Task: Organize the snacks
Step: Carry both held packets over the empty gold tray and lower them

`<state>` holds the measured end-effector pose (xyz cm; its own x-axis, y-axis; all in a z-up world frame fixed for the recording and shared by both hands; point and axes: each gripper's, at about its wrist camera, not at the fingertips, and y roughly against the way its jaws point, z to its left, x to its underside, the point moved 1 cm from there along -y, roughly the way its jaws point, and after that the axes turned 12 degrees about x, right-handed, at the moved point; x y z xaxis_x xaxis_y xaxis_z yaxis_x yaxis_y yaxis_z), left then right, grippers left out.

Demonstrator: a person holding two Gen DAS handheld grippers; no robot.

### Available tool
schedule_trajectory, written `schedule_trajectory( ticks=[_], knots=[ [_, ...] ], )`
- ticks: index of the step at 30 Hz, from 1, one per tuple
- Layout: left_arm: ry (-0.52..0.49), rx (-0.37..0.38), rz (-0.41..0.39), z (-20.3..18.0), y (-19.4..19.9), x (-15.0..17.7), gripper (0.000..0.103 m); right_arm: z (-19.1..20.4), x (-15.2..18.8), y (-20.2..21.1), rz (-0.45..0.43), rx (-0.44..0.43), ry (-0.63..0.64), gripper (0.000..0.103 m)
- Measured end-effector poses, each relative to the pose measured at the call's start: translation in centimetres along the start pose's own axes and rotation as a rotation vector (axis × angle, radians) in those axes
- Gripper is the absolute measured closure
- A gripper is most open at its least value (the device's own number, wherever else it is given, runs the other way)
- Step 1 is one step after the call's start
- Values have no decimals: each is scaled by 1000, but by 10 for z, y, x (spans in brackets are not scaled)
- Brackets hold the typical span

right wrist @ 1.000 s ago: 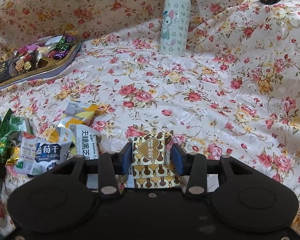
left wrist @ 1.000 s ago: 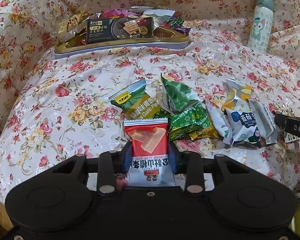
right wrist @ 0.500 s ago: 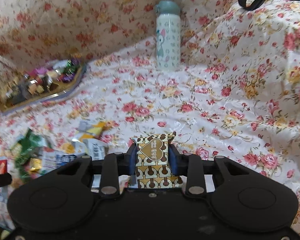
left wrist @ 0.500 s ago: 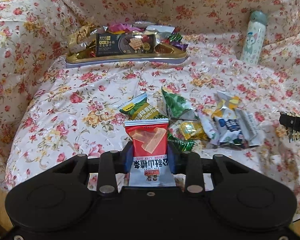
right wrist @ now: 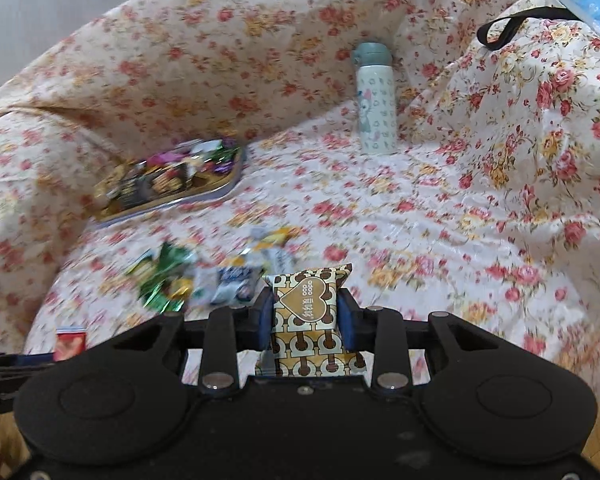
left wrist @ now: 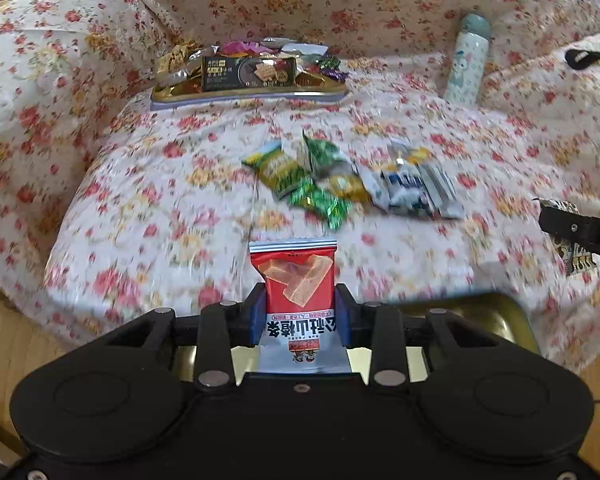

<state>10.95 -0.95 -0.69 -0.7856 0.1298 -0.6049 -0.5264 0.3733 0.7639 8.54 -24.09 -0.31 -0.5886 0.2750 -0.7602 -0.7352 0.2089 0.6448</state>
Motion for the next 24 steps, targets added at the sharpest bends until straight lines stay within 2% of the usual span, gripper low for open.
schedule_trajectory(
  ticks=[12, 24],
  knots=[
    [39, 15, 32, -9, 22, 57, 60, 12, 66, 49, 77, -94, 114, 68],
    [125, 48, 104, -4, 18, 88, 60, 13, 99, 53, 209, -148, 128, 68]
  ],
)
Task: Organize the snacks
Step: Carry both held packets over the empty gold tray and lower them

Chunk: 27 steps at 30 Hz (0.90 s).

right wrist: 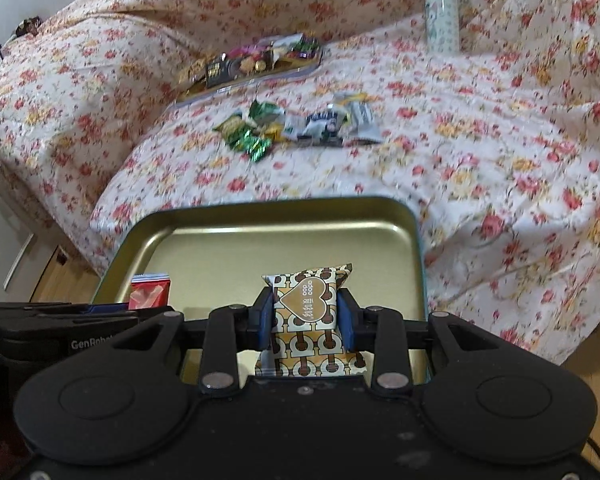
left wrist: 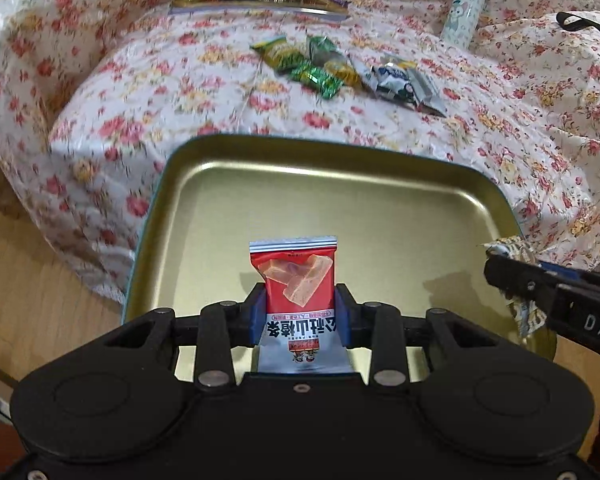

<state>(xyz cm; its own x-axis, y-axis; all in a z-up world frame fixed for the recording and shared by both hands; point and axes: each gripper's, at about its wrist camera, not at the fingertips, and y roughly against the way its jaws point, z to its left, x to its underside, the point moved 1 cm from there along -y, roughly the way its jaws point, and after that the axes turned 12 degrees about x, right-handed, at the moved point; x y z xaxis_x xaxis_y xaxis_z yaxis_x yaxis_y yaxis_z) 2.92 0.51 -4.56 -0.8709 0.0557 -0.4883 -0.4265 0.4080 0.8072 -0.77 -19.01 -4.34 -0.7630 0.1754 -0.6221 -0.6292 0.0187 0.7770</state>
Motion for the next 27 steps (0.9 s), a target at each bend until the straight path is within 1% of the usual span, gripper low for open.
schedule_trajectory(
  ticks=[9, 18, 23, 25, 27],
  knots=[
    [43, -10, 12, 9, 0, 2, 59, 2, 10, -12, 68, 3, -5, 68],
    [29, -26, 30, 8, -2, 1, 58, 1, 10, -16, 93, 8, -6, 68],
    [11, -35, 30, 5, -1, 1, 55, 0, 9, -18, 101, 10, -9, 68],
    [1, -40, 26, 4, 0, 1, 48, 0, 9, -19, 107, 9, -12, 68],
    [-7, -43, 20, 3, 0, 0, 47, 0, 9, -20, 112, 8, -14, 68]
  ],
)
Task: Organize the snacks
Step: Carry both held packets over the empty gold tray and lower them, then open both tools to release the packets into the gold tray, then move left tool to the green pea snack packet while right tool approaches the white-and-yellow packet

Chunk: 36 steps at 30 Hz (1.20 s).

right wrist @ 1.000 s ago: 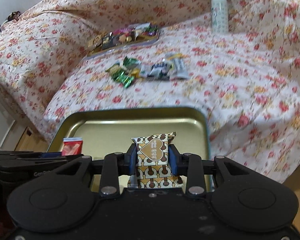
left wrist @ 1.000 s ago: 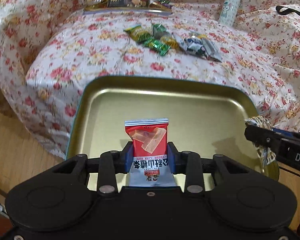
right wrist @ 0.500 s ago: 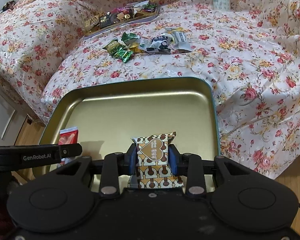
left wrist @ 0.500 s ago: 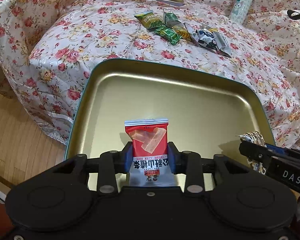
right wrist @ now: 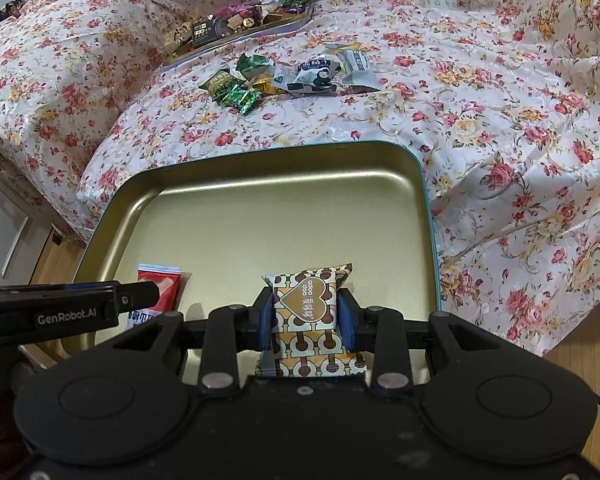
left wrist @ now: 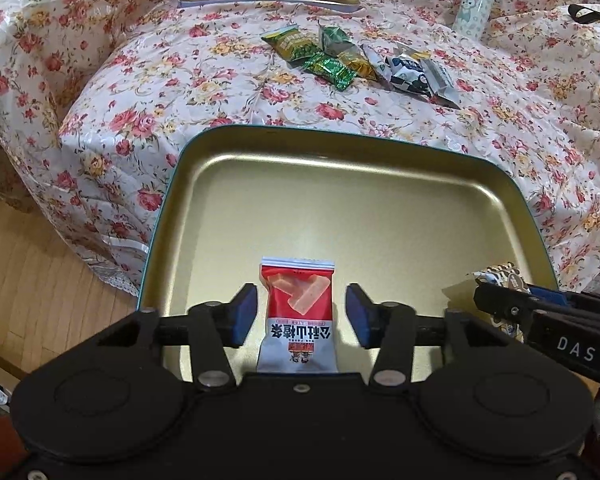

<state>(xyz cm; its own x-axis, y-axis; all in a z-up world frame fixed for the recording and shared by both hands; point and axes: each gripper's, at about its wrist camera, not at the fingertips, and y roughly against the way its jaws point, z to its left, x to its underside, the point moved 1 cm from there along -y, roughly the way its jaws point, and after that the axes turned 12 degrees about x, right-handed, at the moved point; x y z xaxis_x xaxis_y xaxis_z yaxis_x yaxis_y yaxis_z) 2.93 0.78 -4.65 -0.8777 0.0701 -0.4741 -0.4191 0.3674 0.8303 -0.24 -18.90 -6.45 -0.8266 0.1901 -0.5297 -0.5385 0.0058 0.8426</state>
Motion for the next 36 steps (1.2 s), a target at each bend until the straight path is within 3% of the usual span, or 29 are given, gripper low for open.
schedule_trajectory(
  ticks=[16, 21, 25, 26, 28, 31, 33, 36],
  knots=[
    [-6, -9, 1, 0, 0, 1, 47, 0, 1, -3, 13, -4, -4, 66],
    [-11, -21, -44, -2, 8, 1, 47, 0, 0, 5, -26, -1, 1, 66],
    [-44, -20, -170, -7, 28, 0, 46, 4, -2, 23, -152, 24, 29, 63],
    [-54, -16, -210, -9, 34, 0, 45, 6, -3, 29, -193, 36, 37, 57],
    [-72, -10, -309, -13, 46, 1, 31, 10, -3, 43, -301, 71, 61, 46],
    [-106, -36, -482, -20, 64, 4, 20, 16, -3, 60, -449, 112, 94, 32],
    [-135, -71, -574, -24, 72, 3, 13, 18, -6, 68, -513, 120, 103, 19],
    [-163, -106, -658, -28, 76, 1, 6, 20, -10, 74, -572, 129, 97, 11]
  ],
)
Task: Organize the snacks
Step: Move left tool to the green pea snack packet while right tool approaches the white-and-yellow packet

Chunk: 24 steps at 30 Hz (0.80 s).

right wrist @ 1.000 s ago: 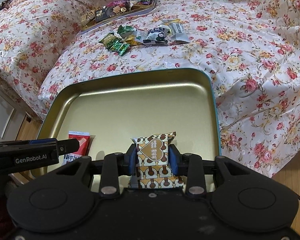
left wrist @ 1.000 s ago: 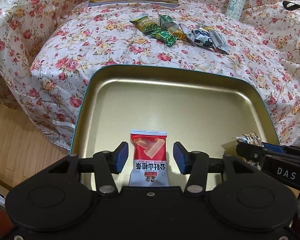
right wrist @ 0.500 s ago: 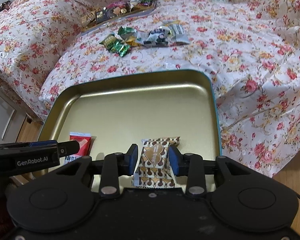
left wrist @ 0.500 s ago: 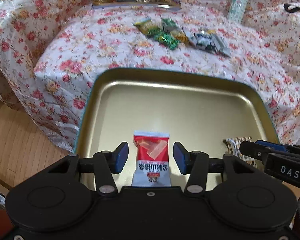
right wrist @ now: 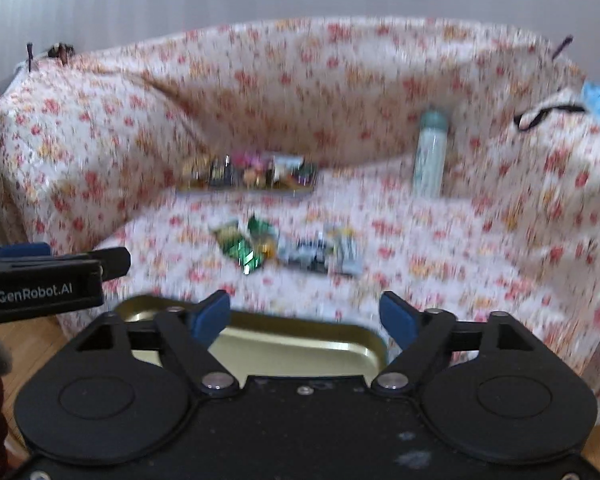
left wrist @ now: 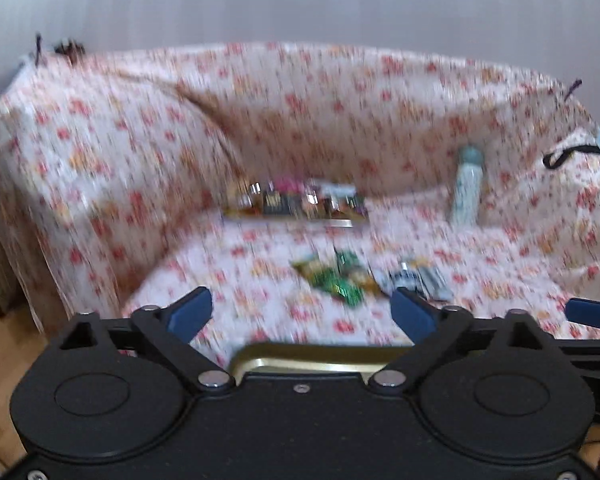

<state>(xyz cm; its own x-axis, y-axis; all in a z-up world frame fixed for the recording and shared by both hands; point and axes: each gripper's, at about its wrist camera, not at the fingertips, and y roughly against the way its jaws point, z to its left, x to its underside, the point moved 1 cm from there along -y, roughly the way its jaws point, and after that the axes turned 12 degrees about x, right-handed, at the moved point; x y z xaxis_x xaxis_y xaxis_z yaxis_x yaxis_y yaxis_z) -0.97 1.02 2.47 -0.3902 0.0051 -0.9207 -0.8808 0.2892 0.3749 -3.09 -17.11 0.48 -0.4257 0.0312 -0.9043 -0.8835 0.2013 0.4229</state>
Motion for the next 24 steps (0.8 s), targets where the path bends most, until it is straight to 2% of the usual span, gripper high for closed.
schedule_trajectory(
  ticks=[5, 12, 17, 24],
  knots=[
    [9, 17, 4, 6, -14, -8, 5, 2, -3, -4, -49, 24, -3, 0],
    [-19, -3, 11, 8, -29, -12, 5, 2, -11, -23, -64, 40, -1, 0],
    [-30, -8, 33, 16, -52, -22, 6, 3, -17, -40, -114, 97, -42, 0],
    [-11, -20, 104, 31, -92, -29, 6, 1, -30, -73, -50, 87, -33, 0]
  ],
)
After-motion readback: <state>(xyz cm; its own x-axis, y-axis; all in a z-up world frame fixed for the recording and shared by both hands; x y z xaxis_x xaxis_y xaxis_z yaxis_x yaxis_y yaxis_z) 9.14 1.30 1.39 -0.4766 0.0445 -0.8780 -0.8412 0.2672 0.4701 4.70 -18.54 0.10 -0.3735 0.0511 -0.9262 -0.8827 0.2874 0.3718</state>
